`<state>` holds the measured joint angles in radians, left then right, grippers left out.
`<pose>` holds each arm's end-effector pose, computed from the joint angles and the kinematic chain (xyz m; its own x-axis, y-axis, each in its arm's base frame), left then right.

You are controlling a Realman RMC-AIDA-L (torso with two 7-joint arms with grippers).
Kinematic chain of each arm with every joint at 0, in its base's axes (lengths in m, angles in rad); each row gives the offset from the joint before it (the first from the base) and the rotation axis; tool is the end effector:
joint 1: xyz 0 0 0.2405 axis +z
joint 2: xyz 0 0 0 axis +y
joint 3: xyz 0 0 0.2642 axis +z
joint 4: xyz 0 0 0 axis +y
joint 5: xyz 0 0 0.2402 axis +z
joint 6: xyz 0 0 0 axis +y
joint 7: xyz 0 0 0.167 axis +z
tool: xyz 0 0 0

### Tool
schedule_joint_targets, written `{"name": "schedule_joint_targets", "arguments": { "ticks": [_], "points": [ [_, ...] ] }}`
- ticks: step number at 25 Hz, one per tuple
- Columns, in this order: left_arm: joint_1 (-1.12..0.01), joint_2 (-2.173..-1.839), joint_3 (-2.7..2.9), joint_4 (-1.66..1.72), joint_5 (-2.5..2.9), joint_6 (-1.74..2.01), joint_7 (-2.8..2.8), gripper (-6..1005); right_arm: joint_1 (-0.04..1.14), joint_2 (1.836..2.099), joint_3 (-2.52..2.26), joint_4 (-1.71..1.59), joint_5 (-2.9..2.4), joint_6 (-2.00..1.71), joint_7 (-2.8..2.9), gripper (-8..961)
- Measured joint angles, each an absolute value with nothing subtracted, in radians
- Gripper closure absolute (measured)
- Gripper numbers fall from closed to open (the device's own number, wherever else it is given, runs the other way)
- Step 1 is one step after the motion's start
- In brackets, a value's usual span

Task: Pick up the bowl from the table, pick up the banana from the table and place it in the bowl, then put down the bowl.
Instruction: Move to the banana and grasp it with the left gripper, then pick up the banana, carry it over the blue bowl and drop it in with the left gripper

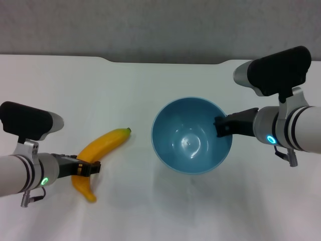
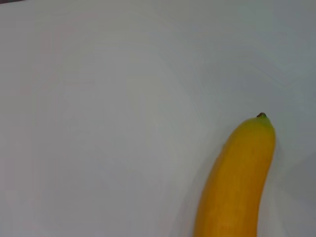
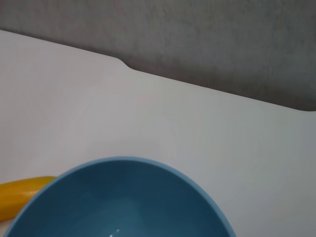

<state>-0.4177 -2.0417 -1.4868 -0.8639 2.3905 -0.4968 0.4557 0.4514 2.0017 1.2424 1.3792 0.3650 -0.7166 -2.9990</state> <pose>-0.3228 0.4179 -0.0809 0.6277 0.7173 0.3024 0.6884 -0.3302 -0.6458 0.1653 0.4236 -0.0743 0.7385 -0.5860 -0.3336 -0.6351 -0.4384 -0.6360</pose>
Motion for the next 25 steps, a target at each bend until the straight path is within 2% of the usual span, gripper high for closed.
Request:
{"name": "schedule_joint_targets", "arguments": {
  "ticks": [5, 11, 17, 25],
  "points": [
    [-0.409, -2.042, -1.491, -0.881, 2.388, -0.497, 0.454, 351, 0.444, 2.002, 1.243, 1.379, 0.357, -0.713, -2.999, 913],
    [-0.405, -2.042, -1.491, -0.887, 2.380, -0.497, 0.454, 486, 0.442, 2.003, 1.241, 1.380, 0.346, -0.713, -2.999, 913],
    [-0.373, -2.040, -1.503, -0.946, 2.378, -0.508, 0.446, 475, 0.439, 2.003, 1.241, 1.376, 0.347, -0.712, -2.999, 912],
    [-0.201, -2.037, -1.592, -1.318, 2.376, -0.633, 0.444, 461, 0.428, 2.005, 1.240, 1.334, 0.377, -0.703, -2.998, 911]
  ]
}}
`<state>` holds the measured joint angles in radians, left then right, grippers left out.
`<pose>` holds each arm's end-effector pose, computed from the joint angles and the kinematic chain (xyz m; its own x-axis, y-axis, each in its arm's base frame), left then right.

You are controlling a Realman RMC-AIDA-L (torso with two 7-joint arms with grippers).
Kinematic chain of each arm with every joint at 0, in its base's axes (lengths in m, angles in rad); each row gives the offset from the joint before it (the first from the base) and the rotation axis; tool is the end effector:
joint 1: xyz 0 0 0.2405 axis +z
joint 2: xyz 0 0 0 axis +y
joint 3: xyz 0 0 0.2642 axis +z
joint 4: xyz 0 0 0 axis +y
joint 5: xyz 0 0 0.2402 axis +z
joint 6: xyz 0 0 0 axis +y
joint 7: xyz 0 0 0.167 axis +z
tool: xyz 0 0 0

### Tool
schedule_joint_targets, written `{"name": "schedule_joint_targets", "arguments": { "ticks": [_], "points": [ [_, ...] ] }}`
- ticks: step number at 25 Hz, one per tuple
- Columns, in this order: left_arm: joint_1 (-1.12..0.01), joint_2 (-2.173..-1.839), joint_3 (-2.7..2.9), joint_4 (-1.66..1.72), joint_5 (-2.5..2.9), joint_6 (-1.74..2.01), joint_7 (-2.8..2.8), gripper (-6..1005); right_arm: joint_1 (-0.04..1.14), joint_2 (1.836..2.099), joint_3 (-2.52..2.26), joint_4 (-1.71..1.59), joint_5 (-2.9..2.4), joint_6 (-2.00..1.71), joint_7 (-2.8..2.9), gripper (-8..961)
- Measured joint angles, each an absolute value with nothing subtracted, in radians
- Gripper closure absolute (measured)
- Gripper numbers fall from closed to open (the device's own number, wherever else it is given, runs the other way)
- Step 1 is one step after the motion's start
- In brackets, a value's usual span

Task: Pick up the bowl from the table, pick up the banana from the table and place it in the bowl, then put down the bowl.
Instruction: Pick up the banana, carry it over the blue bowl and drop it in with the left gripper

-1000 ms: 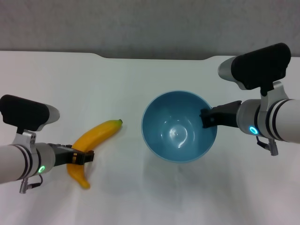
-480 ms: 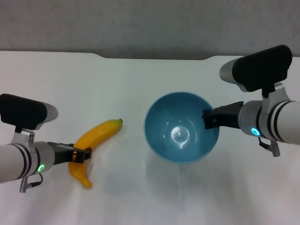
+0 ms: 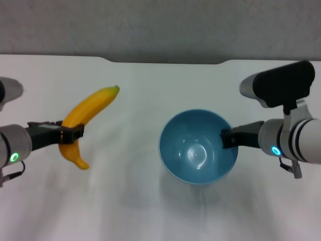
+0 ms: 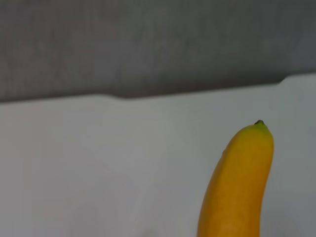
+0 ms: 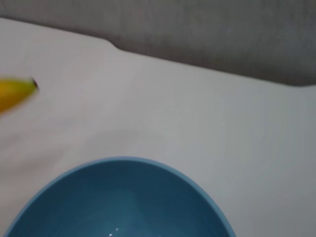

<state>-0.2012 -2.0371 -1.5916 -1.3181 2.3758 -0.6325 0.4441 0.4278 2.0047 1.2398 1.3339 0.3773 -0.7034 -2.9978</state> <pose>-0.2773 0.4102 -0.0061 0.6314 0.6044 0.4858 0.7415 -0.2873 -0.6063 0.1885 0.4186 -0.0804 0.7036 -0.6312 -0.3266 -0.6589 -0.4073 -0.6324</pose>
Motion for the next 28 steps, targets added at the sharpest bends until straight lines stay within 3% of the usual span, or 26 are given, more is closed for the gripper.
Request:
{"name": "schedule_joint_targets", "arguments": {
  "ticks": [8, 28],
  "points": [
    [-0.141, -2.038, -1.562, -1.518, 2.097, -0.732, 0.547, 447, 0.455, 2.005, 1.216, 1.268, 0.451, -0.676, -2.998, 911],
    [-0.242, -2.043, -1.477, -1.242, 1.592, -0.712, 0.896, 411, 0.515, 2.006, 1.158, 1.289, 0.518, -0.621, -2.998, 909]
  ]
}}
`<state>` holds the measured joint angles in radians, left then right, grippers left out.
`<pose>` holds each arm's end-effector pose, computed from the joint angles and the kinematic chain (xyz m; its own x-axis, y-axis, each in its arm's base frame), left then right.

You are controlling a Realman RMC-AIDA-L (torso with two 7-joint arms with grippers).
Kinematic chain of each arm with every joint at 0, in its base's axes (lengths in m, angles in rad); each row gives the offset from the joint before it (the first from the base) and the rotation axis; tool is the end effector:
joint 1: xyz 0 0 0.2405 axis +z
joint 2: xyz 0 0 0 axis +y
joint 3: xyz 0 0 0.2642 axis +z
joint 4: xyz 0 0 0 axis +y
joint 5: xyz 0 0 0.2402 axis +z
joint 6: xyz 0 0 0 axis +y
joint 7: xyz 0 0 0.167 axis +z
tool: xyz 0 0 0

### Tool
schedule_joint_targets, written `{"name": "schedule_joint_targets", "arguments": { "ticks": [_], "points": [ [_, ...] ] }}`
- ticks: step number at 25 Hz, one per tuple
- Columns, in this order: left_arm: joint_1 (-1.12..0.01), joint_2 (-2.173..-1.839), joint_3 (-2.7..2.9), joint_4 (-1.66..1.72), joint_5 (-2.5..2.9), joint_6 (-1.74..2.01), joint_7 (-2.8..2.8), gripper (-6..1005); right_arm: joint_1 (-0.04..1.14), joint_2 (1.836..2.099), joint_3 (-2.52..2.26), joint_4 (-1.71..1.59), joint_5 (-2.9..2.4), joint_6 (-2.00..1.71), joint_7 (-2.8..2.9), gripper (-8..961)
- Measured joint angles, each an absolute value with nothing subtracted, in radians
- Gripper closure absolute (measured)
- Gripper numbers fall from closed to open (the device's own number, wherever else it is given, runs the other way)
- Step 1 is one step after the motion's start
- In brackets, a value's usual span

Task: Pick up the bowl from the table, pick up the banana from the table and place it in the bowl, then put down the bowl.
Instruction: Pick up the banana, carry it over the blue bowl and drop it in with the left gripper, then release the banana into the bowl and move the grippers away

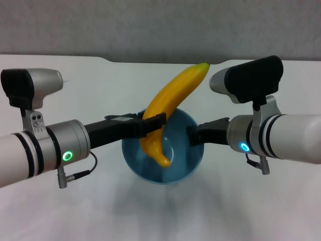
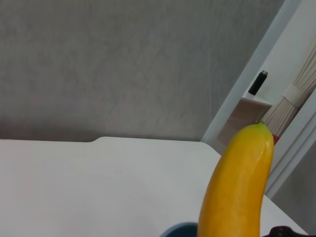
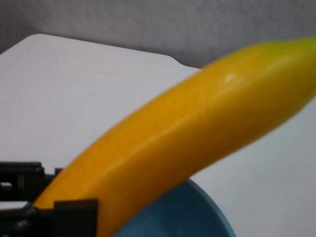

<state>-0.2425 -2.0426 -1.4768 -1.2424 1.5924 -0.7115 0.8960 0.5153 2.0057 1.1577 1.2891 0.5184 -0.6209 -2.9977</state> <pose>-0.1901 0.3917 -0.0600 0.5233 0.5723 0.6314 0.8149 -0.5527 -0.1745 0.1462 0.4161 -0.1120 0.7132 -0.6035 -0.3566 -0.6872 -0.5017 -0.5254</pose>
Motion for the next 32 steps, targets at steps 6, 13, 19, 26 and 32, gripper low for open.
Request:
{"name": "schedule_joint_targets", "arguments": {
  "ticks": [6, 13, 19, 26, 32],
  "points": [
    [-0.249, -2.043, -1.480, -1.188, 1.529, -0.696, 0.941, 401, 0.515, 2.005, 1.156, 1.291, 0.519, -0.620, -2.998, 908],
    [-0.252, -2.040, -1.476, -1.177, 1.522, -0.690, 0.954, 372, 0.515, 2.005, 1.161, 1.284, 0.519, -0.625, -2.998, 907],
    [-0.246, -2.037, -1.481, -1.186, 1.521, -0.695, 0.972, 263, 0.511, 2.003, 1.169, 1.276, 0.519, -0.629, -2.999, 907],
    [-0.199, -2.034, -1.586, -1.206, 1.593, -0.691, 1.001, 131, 0.560, 2.001, 1.216, 1.223, 0.556, -0.695, -2.999, 906],
    [-0.139, -2.038, -1.638, -1.226, 1.729, -0.571, 1.033, 91, 0.675, 1.985, 1.240, 1.087, 0.651, -0.730, -3.001, 905]
  ]
}}
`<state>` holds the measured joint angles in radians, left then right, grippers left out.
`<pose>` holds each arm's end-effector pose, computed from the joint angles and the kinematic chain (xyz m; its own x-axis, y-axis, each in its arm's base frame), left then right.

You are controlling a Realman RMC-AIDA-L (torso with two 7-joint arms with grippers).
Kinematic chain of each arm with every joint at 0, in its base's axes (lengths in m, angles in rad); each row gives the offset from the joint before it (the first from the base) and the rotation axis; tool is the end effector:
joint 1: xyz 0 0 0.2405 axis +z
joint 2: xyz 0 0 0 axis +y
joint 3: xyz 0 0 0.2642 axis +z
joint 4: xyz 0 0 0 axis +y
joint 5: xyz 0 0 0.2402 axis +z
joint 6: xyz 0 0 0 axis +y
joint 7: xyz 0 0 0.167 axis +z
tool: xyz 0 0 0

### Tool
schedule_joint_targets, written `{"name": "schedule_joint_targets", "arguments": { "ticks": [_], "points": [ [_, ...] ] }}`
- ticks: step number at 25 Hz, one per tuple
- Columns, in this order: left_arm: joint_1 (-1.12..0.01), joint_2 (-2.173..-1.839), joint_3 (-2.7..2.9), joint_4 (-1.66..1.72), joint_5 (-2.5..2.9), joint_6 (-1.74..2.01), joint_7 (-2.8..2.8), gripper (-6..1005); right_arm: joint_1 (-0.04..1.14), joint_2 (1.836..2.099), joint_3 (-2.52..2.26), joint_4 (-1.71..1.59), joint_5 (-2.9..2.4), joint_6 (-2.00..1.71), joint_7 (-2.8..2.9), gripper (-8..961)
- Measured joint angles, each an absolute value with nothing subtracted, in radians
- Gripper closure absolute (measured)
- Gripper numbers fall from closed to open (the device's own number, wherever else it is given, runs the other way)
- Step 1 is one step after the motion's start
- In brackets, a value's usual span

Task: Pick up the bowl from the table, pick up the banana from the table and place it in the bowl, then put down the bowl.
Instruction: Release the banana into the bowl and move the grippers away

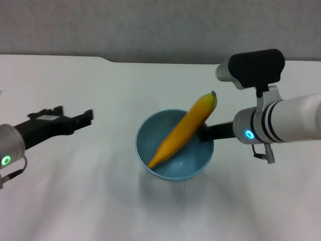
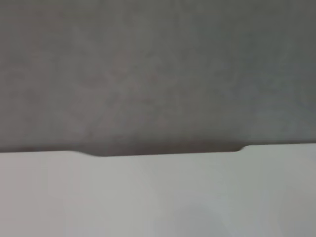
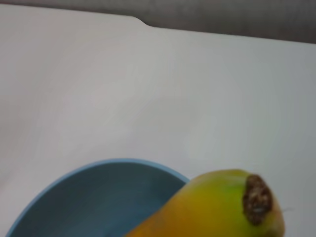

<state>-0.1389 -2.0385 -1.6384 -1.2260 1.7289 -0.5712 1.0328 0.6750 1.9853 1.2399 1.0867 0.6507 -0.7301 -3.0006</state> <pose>-0.2804 0.4014 -0.0007 0.6087 0.4696 0.6395 0.7934 -0.3634 -0.4883 0.1646 0.4447 -0.1080 0.6121 -0.7335 -0.2955 -0.7470 -0.4138 -0.5203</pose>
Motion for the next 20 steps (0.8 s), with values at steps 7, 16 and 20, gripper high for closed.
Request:
{"name": "schedule_joint_targets", "arguments": {
  "ticks": [7, 16, 20],
  "points": [
    [-0.108, -2.038, -1.644, -1.225, 1.753, -0.509, 1.046, 91, 0.782, 1.974, 1.246, 0.962, 0.717, -0.782, -3.001, 905],
    [-0.106, -2.040, -1.635, -1.203, 1.755, -0.497, 1.065, 91, 0.770, 2.000, 1.216, 0.901, 0.720, -0.721, -3.002, 904],
    [-0.106, -2.040, -1.635, -1.195, 1.755, -0.492, 1.064, 91, 0.758, 2.001, 1.200, 0.899, 0.723, -0.703, -3.002, 903]
  ]
}}
